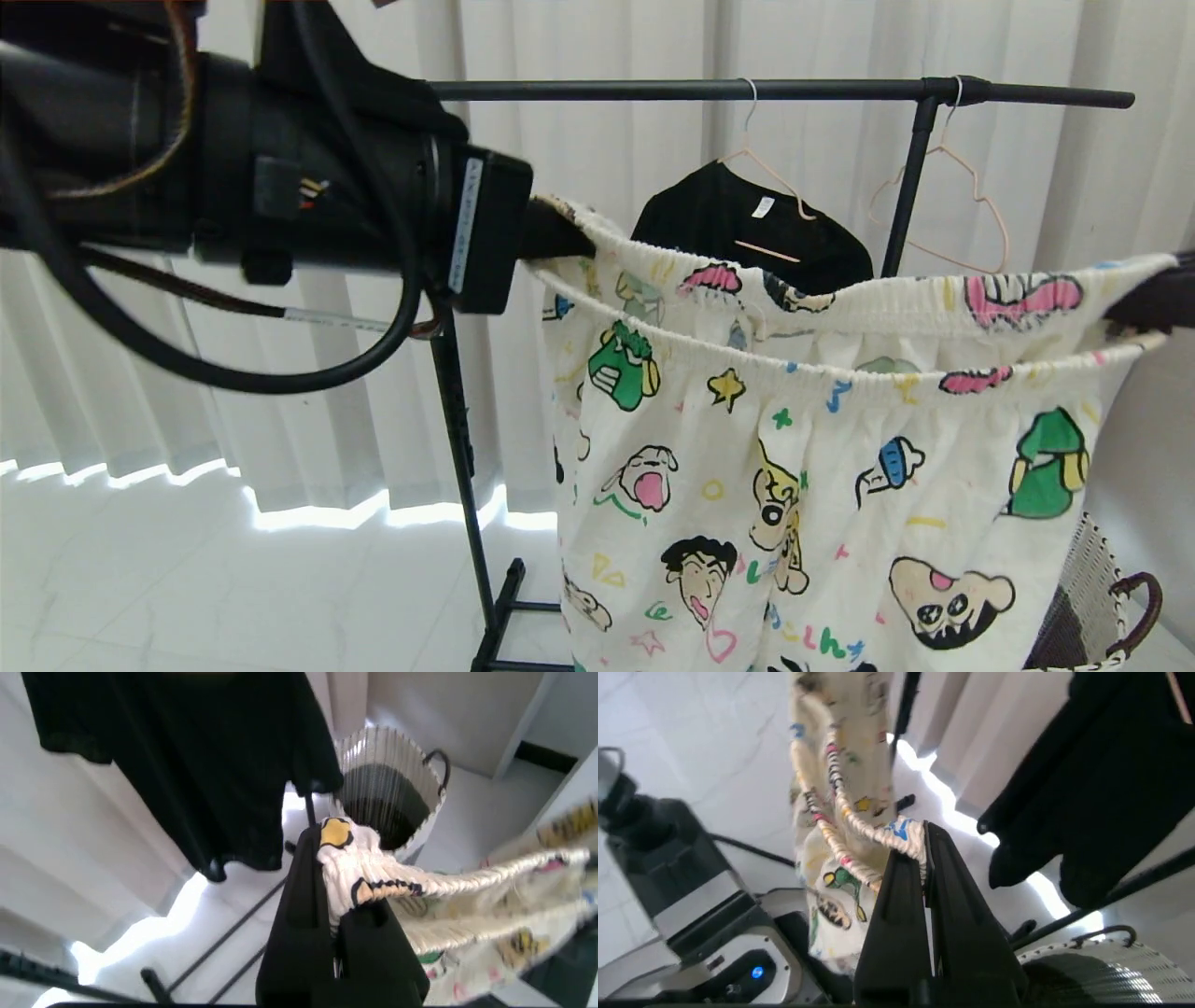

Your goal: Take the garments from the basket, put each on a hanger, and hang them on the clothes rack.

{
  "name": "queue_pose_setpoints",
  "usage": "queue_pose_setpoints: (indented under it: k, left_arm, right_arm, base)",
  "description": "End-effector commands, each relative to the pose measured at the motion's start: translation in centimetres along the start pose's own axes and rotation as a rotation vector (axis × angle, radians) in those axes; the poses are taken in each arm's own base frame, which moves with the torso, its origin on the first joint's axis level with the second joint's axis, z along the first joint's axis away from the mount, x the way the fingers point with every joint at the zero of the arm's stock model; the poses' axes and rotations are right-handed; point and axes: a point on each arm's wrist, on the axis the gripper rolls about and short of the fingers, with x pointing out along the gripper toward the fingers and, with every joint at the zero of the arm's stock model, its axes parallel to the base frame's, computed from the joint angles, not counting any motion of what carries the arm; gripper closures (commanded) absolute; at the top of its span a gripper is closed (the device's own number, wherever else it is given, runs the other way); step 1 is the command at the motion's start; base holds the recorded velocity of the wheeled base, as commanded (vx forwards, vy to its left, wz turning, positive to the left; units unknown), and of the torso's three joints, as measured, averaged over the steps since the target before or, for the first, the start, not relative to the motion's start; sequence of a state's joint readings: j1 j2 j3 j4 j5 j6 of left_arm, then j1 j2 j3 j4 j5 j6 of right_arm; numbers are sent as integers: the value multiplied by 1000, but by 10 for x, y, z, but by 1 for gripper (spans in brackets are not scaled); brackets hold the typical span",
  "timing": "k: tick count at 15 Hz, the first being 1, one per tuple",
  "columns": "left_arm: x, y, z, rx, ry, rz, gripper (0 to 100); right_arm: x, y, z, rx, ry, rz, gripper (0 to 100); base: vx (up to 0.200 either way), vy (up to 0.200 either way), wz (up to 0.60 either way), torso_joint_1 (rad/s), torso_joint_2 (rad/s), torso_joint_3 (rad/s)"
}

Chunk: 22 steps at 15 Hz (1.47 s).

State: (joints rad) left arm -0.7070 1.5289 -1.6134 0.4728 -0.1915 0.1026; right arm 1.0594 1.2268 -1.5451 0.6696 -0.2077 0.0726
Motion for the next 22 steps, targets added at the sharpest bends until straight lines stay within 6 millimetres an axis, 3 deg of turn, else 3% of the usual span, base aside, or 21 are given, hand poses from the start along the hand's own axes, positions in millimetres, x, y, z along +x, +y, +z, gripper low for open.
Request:
queue_pose_setpoints:
  k: [1,3,5,7,11,17,19,22]
  left_arm:
    - [-43,-11,-20,0,-10,-4,100]
    - [-59,-20,-28,-11,-22,-30,100]
    - [-88,-43,-28,-89,-86,-140,100]
    - [-99,-51,-30,-88,-100,-189,100]
    - [-102,-56,-34,-78,-95,-218,100]
    - [-98,-55,-34,-63,-88,-179,100]
    - [-88,-45,-33,-28,-68,-83,100]
    - [-58,-21,-14,82,-40,170,100]
  right_arm:
    - [27,-7,8,28,-18,-74,100]
    - [47,-14,17,53,-69,-118,100]
    - [84,-14,31,65,-166,-124,100]
    - [103,-11,38,54,-203,-110,100]
    - [111,-9,48,40,-229,-80,100]
    - [108,-10,48,41,-229,-86,100]
    - [91,-12,45,41,-218,-95,100]
    - [23,-19,22,-75,-59,-112,100]
  base:
    - [0,0,0,0,0,0]
    - [0,0,0,0,0,0]
    - [0,0,0,0,0,0]
    - [0,0,0,0,0,0]
    - [0,0,0,0,0,0]
    - [0,0,0,0,0,0]
    - [0,0,0,0,0,0]
    - [0,0,0,0,0,0]
